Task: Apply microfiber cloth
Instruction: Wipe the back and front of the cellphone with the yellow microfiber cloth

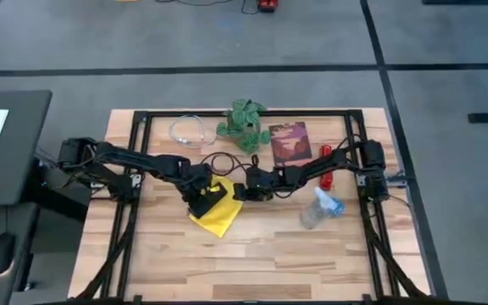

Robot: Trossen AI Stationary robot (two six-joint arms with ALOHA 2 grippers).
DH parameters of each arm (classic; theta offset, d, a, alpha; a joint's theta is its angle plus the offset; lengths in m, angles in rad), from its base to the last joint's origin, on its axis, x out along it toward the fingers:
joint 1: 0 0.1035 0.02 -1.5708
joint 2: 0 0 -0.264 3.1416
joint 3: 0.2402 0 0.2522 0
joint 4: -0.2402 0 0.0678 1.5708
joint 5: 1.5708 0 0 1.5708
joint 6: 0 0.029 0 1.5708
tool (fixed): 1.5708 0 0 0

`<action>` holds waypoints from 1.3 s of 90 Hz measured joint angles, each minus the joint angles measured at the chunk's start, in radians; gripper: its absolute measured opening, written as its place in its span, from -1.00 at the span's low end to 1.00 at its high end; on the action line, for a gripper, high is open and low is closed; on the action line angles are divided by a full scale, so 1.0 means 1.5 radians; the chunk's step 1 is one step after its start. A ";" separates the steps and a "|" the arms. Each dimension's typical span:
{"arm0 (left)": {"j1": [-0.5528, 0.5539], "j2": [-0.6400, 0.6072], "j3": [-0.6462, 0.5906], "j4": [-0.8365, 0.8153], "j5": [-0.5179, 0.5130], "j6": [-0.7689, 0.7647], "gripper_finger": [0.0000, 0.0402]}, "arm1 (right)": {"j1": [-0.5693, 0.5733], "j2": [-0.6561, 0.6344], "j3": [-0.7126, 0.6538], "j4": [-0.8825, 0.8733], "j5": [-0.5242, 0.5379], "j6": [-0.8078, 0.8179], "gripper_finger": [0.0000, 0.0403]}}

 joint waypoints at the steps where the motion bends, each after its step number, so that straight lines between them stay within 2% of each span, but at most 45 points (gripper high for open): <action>1: 0.000 0.000 -0.002 0.001 0.000 0.000 -0.98 | 0.000 0.002 0.000 0.006 0.001 0.000 0.20; 18: 0.000 -0.002 -0.038 0.025 0.003 -0.005 -0.98 | 0.000 0.006 0.001 0.039 0.037 -0.032 0.13; 29: 0.001 -0.002 -0.043 0.032 0.003 -0.004 -0.98 | -0.001 0.007 0.001 0.069 0.046 -0.075 -0.04; 37: 0.001 -0.003 -0.045 0.036 0.003 -0.005 -0.98 | 0.008 0.006 0.000 0.081 0.050 -0.090 -0.29; 48: 0.000 -0.003 -0.045 0.036 0.002 -0.006 -0.98 | 0.027 0.003 0.000 0.081 0.080 -0.098 -0.80; 53: 0.000 -0.003 -0.045 0.036 0.002 -0.007 -0.98 | 0.036 0.001 -0.001 0.085 0.098 -0.099 -0.93; 65: -0.001 -0.025 -0.048 0.034 -0.004 -0.016 -0.98 | 0.057 -0.010 -0.002 0.065 0.126 -0.088 -0.97; 81: -0.002 -0.083 -0.053 0.025 -0.021 -0.045 -0.98 | 0.080 -0.069 -0.004 0.029 0.171 -0.119 -0.99; 96: -0.001 -0.119 -0.052 0.056 -0.027 -0.062 -0.98 | 0.096 -0.140 0.001 0.055 0.228 -0.234 -0.99; 117: -0.001 -0.157 -0.050 0.196 -0.021 -0.097 -0.98 | 0.087 -0.184 0.051 0.065 0.242 -0.411 -1.00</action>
